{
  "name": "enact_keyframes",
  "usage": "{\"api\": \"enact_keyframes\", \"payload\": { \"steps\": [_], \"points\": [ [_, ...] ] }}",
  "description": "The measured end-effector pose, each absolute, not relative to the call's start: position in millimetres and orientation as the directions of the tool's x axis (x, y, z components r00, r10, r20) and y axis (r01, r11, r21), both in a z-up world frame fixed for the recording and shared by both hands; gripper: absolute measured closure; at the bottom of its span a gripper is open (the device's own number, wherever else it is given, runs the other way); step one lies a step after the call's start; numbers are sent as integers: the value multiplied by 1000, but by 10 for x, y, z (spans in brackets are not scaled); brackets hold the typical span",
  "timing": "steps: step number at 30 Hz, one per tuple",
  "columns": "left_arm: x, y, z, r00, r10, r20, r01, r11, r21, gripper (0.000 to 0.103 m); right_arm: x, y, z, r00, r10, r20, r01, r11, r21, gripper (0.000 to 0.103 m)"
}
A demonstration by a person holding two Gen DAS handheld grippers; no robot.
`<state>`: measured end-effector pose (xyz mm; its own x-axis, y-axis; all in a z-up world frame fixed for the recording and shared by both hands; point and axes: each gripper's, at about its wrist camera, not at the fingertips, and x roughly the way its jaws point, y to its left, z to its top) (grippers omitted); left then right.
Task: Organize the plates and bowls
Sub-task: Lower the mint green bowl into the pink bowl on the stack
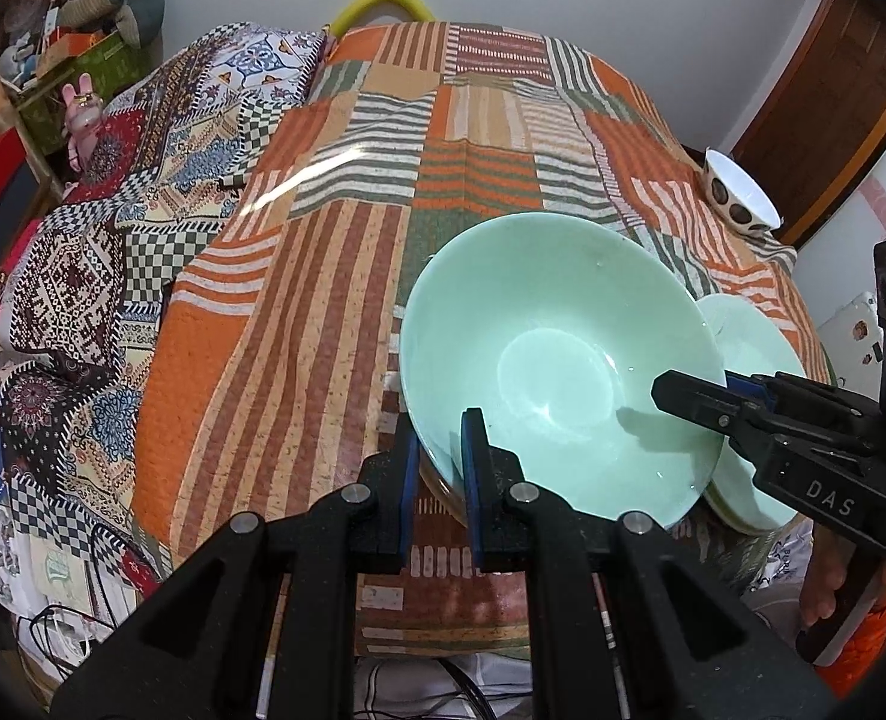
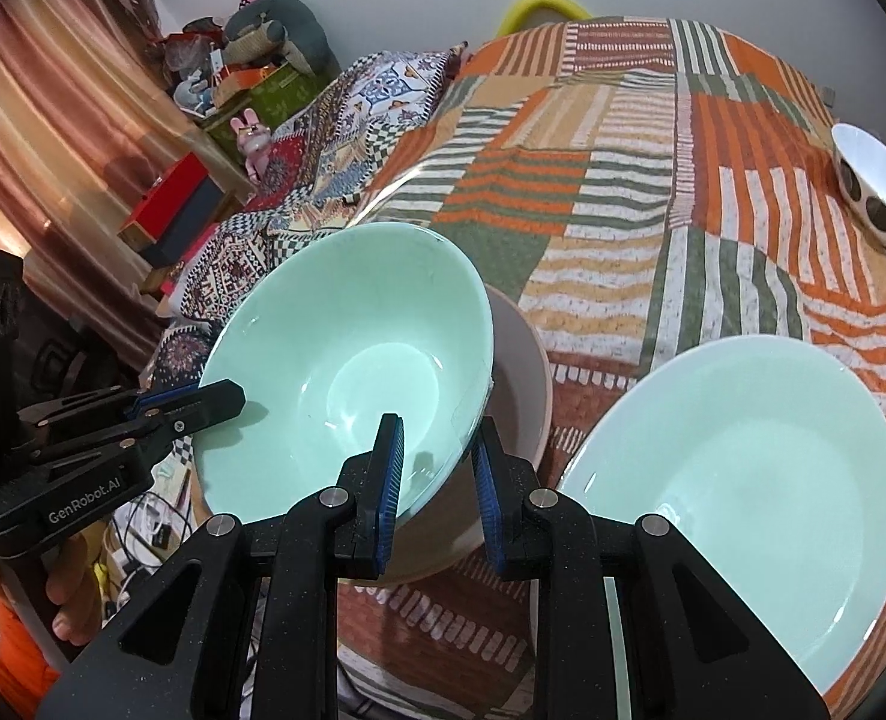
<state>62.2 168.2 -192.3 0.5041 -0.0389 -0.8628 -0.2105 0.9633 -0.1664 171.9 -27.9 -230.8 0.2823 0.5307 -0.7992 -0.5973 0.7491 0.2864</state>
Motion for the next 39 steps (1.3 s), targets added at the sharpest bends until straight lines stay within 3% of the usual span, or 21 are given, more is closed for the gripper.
{"api": "enact_keyframes", "payload": {
  "steps": [12, 33, 37, 39],
  "points": [
    [697, 1671, -2095, 458, -50, -888, -210, 964, -162, 91, 1746, -313, -2379, 264, 523, -811, -580, 757, 300, 81],
    [737, 1611, -2169, 438, 35, -898, -202, 978, -60, 89, 1755, -343, -2308, 287, 513, -809, -604, 752, 264, 77],
    [731, 1627, -2117, 447, 32, -894, -205, 977, -67, 89, 1720, -360, -2250, 318, 504, -803, -610, 757, 234, 72],
    [721, 1619, -2034, 466, 32, -884, -202, 977, -71, 89, 1719, -401, -2199, 340, 504, -793, -610, 761, 222, 63]
  ]
}}
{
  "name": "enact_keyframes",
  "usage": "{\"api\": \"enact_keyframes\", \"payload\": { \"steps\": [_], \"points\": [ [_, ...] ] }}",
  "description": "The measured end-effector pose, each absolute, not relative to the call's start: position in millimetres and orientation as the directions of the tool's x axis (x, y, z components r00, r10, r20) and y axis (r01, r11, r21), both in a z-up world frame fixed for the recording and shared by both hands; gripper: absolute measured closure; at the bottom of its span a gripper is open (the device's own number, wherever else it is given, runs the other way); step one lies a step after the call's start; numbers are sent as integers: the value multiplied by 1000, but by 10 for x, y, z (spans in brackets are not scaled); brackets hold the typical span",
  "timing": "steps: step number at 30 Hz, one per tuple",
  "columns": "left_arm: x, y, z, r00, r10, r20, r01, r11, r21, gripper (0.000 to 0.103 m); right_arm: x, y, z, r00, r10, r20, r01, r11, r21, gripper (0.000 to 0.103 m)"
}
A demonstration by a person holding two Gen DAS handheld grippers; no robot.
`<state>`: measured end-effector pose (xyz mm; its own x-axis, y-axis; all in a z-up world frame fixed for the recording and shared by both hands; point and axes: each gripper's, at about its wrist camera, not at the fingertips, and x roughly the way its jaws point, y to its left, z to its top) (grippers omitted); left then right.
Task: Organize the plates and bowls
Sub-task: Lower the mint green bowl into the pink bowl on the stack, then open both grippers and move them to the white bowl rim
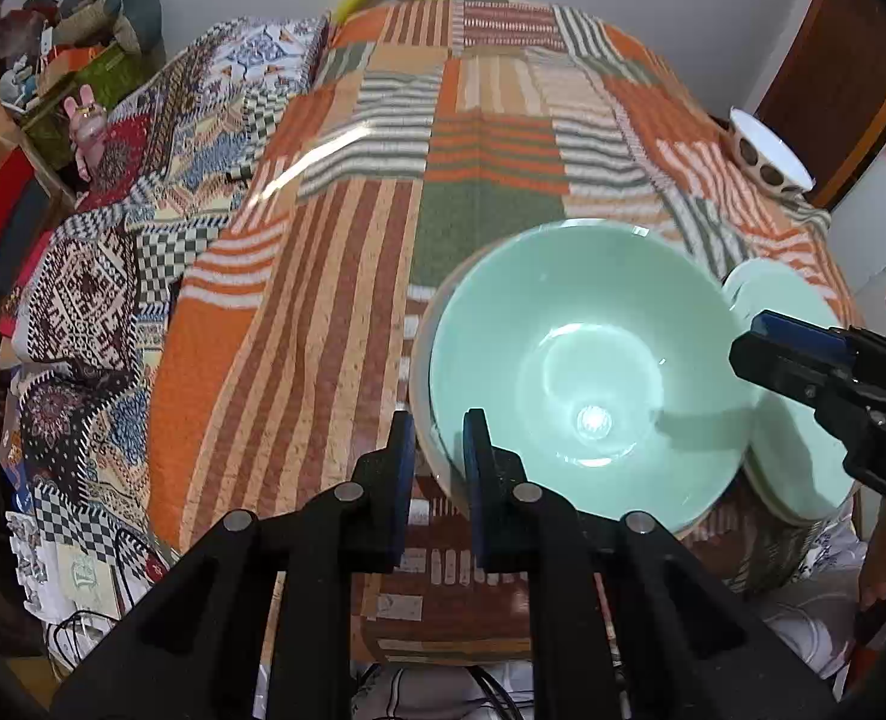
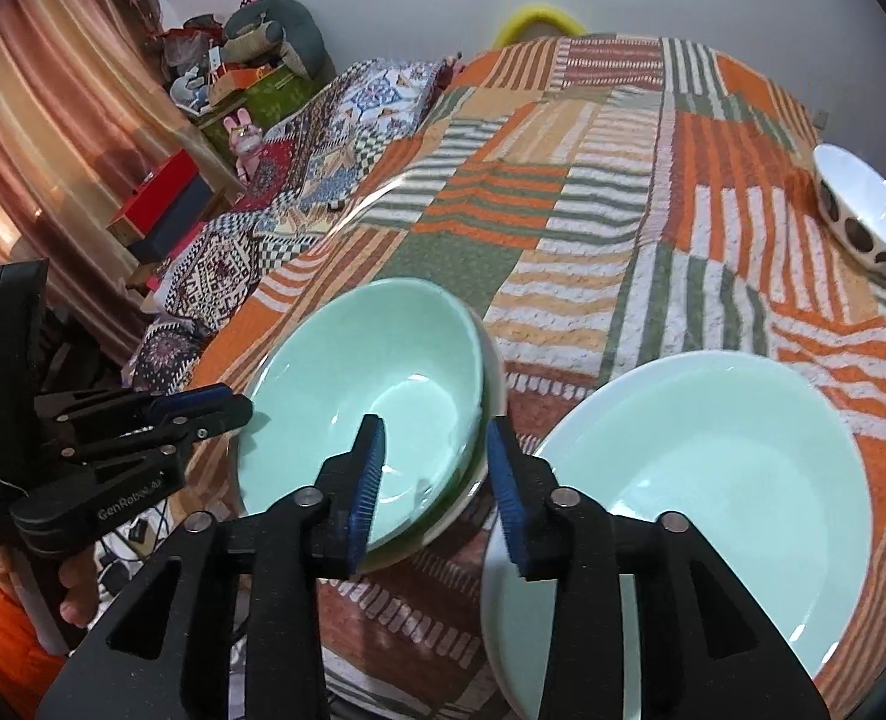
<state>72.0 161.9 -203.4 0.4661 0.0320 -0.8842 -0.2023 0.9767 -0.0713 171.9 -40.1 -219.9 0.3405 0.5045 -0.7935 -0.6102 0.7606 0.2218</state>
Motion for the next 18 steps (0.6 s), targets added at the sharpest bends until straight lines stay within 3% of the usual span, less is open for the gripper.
{"api": "enact_keyframes", "payload": {
  "steps": [2, 10, 18],
  "points": [
    [722, 1602, -1927, 490, 27, -872, -195, 978, -79, 89, 1727, -449, -2157, 366, 499, -786, -608, 768, 204, 59],
    [837, 1347, -1464, 590, 11, -807, -133, 988, -84, 82, 1865, -794, -1968, 434, 502, -748, -559, 801, 213, 58],
    [1024, 1006, -1106, 666, -1, -746, -73, 995, -67, 50, 2004, -1244, -1690, 530, 488, -693, -495, 842, 214, 58]
  ]
}}
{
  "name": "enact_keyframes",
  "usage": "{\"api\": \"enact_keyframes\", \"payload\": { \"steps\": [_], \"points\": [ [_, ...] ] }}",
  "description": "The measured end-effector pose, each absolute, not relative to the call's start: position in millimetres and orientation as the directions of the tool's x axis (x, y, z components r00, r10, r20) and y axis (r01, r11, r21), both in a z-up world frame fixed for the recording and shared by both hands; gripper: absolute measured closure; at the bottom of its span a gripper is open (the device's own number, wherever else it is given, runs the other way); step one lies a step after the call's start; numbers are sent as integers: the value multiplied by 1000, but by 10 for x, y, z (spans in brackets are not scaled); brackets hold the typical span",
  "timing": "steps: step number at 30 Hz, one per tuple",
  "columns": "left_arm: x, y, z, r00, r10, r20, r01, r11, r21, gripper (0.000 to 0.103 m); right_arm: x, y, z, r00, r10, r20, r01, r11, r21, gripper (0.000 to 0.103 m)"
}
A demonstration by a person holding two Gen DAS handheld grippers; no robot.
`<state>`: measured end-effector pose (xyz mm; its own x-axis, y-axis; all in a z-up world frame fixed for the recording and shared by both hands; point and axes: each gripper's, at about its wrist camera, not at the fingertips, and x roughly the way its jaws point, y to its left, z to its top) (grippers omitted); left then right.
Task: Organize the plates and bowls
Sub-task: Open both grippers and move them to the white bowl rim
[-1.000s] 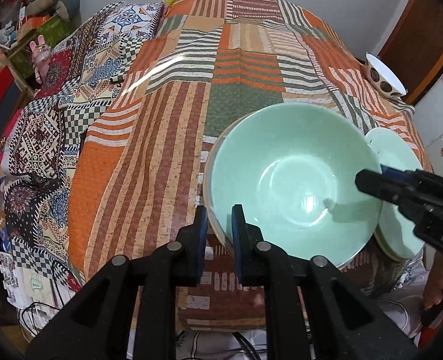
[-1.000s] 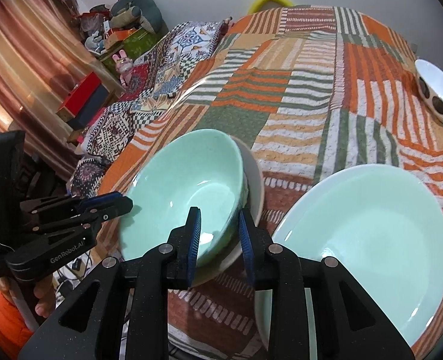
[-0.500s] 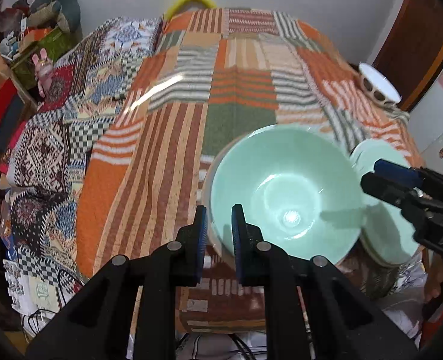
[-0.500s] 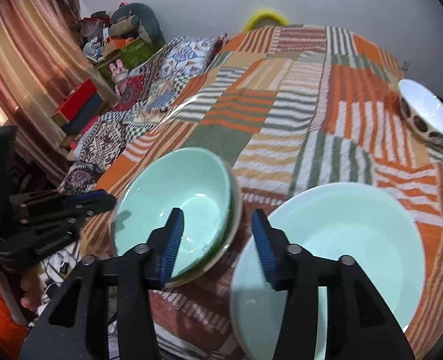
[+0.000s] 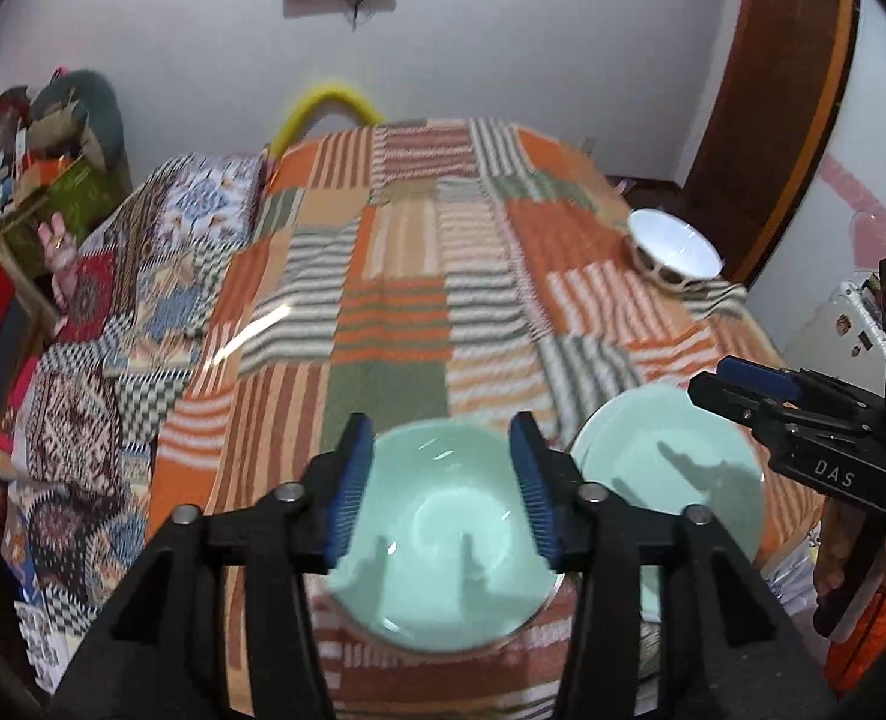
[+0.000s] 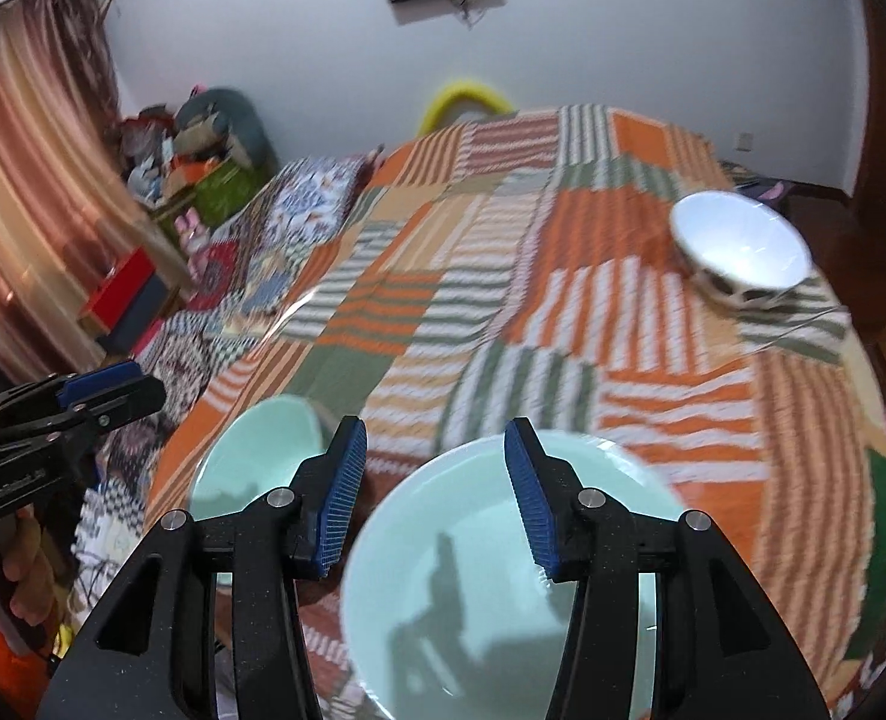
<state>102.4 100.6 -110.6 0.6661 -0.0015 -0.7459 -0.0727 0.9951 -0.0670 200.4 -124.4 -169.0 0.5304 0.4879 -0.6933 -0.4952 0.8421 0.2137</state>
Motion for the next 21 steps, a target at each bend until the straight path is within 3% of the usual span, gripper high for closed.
{"api": "enact_keyframes", "payload": {
  "steps": [4, 7, 9, 21],
  "points": [
    [1191, 840, -937, 696, -16, -718, -47, 997, -68, 36, 2082, -1500, -1522, 591, 466, -659, -456, 866, 203, 58],
    [1352, 701, -827, 722, -25, -692, -28, 997, -65, 27, 2146, -1726, -1413, 637, 453, -624, -419, 883, 212, 45],
    [1448, 620, -778, 735, -33, -678, -16, 998, -66, 20, 2214, -1907, -1351, 680, 425, -598, -376, 902, 214, 43],
    [2121, 142, -718, 736, -97, -670, 84, 995, -53, 13, 2773, -2466, -1433, 735, 284, -615, -203, 958, 200, 43]
  ]
}}
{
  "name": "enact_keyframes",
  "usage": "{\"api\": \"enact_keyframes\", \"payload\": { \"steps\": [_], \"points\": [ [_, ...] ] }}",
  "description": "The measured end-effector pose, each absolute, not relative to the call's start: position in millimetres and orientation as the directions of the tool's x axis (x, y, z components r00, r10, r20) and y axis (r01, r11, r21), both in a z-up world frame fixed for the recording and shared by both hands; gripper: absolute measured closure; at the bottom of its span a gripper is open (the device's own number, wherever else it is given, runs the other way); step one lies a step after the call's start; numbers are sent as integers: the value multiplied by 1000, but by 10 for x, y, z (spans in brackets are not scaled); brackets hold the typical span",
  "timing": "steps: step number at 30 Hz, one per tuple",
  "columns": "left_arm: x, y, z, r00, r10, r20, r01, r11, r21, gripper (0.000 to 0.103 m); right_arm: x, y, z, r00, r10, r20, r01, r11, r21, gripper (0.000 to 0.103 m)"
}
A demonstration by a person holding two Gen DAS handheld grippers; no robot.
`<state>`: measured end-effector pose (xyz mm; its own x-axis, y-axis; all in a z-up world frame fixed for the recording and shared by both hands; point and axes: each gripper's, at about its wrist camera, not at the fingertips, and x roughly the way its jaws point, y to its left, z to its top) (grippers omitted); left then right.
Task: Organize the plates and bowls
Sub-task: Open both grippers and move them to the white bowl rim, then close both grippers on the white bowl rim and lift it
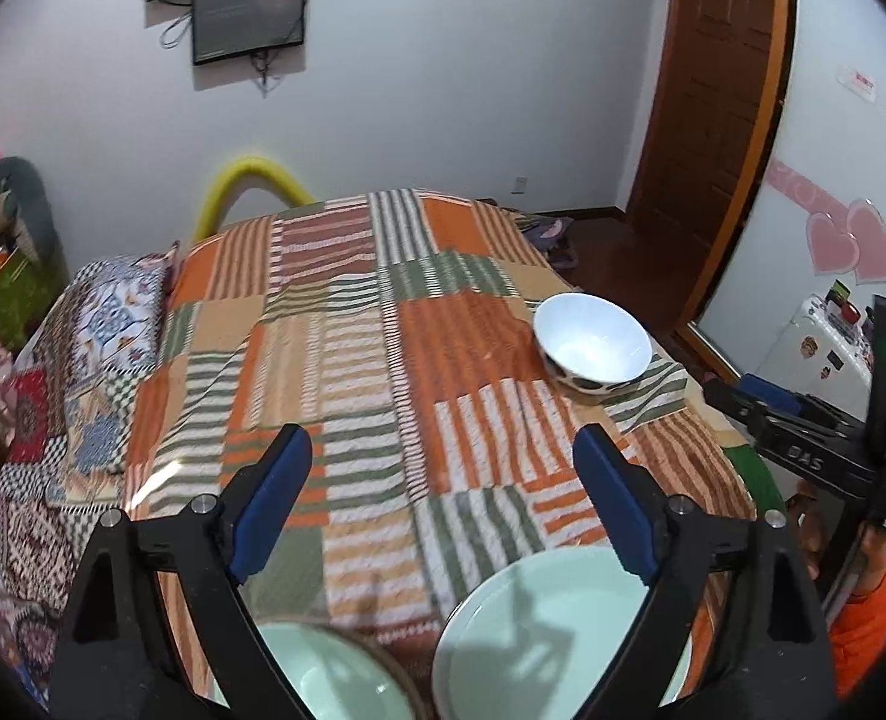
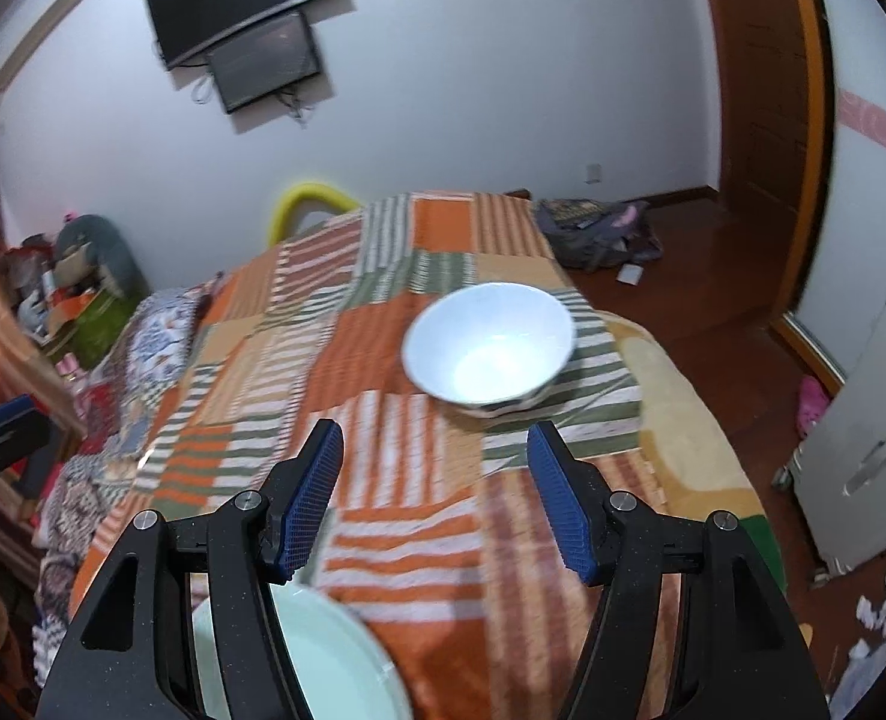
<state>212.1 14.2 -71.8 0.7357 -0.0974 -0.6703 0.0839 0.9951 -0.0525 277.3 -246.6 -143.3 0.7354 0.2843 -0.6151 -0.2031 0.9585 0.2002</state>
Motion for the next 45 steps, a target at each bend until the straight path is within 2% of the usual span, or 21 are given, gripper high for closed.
{"api": "enact_keyframes", "payload": {
  "steps": [14, 18, 27, 33, 45],
  "points": [
    [2887, -200, -1197, 667, -139, -732, 165, 986, -36, 13, 3595, -2669, -1889, 672, 271, -689, -95, 954, 283, 43],
    [3052, -185, -1331, 645, -151, -749, 164, 985, -58, 13, 3814, -2700, -2024, 643, 252, -723, -52, 956, 287, 56],
    [3258, -141, -1544, 613, -157, -775, 147, 986, -83, 13, 4073, -2770, -2259, 572, 280, -771, -13, 943, 333, 73],
    [3319, -167, -1598, 607, -155, -779, 146, 986, -83, 13, 4091, -2719, -2235, 570, 276, -774, -52, 952, 301, 77],
    [3527, -336, -1801, 565, -144, -812, 161, 985, -62, 15, 3869, -2544, -2235, 506, 380, -775, -217, 925, 312, 78]
  ]
}}
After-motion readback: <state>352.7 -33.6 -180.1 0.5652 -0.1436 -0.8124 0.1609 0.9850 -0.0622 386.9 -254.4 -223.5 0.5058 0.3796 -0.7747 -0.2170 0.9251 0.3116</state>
